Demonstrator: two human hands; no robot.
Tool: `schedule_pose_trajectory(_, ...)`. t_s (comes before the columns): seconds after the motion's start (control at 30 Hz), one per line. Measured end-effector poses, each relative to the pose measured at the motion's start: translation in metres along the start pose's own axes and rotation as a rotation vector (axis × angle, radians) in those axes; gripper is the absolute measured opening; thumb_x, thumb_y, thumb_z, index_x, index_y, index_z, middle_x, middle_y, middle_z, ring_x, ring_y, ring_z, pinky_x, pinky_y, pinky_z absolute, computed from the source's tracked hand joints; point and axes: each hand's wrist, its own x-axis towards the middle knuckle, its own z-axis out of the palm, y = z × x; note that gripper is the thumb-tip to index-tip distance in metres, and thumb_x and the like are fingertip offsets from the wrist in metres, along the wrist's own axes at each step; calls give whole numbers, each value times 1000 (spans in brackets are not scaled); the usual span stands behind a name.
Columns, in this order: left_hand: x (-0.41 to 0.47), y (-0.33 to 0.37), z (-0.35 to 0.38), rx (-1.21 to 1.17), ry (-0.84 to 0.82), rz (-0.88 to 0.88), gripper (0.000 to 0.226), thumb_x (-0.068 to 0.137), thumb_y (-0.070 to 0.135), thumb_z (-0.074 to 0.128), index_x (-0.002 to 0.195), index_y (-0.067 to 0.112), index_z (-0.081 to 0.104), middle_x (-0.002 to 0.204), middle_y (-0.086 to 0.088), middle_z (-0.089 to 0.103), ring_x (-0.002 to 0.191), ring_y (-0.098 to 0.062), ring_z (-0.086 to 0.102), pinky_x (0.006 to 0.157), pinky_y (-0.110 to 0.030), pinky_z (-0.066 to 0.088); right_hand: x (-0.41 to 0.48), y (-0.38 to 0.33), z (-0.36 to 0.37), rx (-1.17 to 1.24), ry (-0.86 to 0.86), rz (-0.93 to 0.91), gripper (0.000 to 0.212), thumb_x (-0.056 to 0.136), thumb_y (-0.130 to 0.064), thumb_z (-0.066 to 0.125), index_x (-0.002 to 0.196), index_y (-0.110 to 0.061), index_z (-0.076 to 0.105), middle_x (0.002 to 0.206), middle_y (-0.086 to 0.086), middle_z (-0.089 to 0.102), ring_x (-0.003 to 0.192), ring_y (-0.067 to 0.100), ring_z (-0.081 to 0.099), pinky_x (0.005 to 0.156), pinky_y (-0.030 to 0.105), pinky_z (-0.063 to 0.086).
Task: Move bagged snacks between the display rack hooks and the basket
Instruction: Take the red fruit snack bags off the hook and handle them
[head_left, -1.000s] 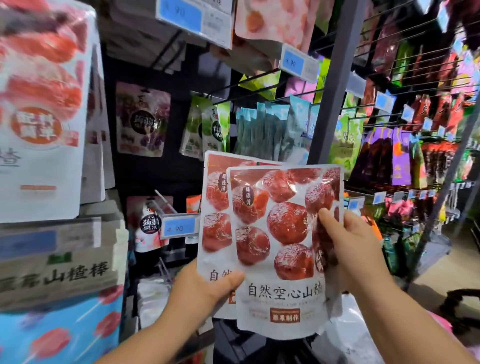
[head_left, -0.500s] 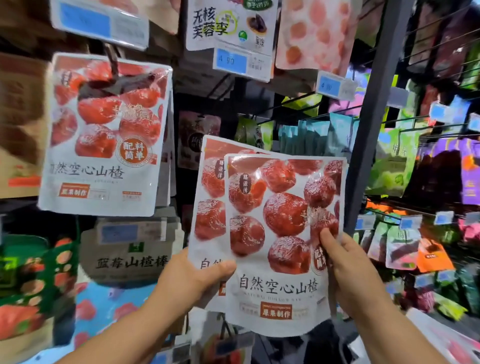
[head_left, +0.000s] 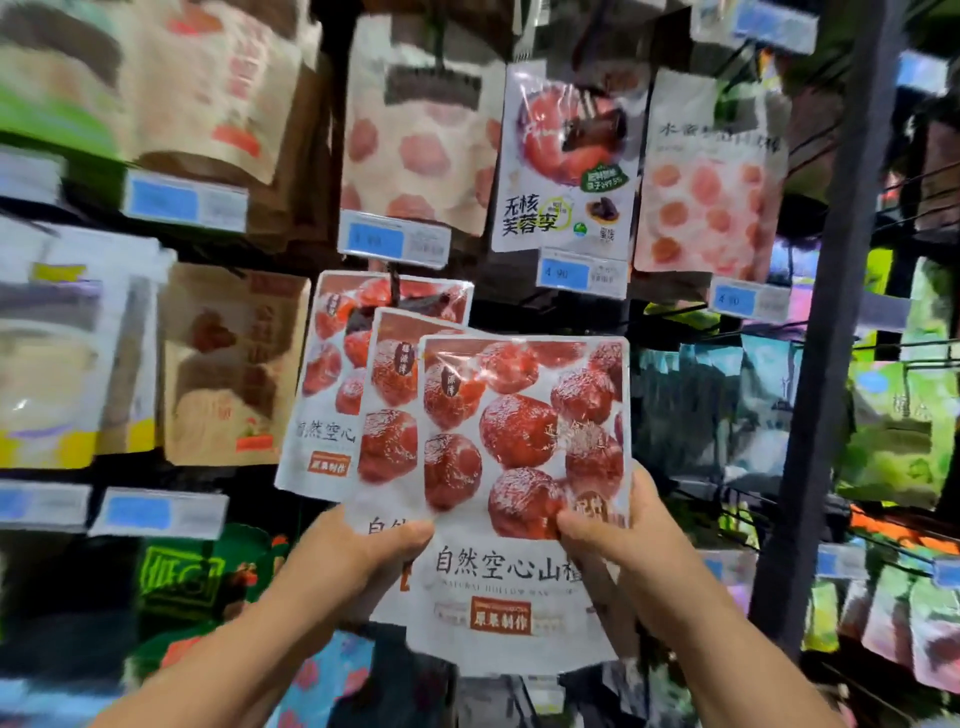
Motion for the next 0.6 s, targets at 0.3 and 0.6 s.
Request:
schedule_pose_trajectory(0.3,1,19,-49,-69,4,14,63,57,37,91,113,17,71,111,-9,73,104,-31,70,96,-54,50,25,-21,53,60,-2,-70,58,64,-4,82,115,-11,57,102,12,75,93,30,74,72,37,60)
schedule_pose_trajectory(0.6,-2,26,-124,-132,148,118,77,46,52,92,115,24,71,116,-1,72,108,-26,68,101,-56,46,69,-16,79,88,-42,-61,76,61,-13,88,128,-14,52,116,15,70,104,37,69,92,57,53)
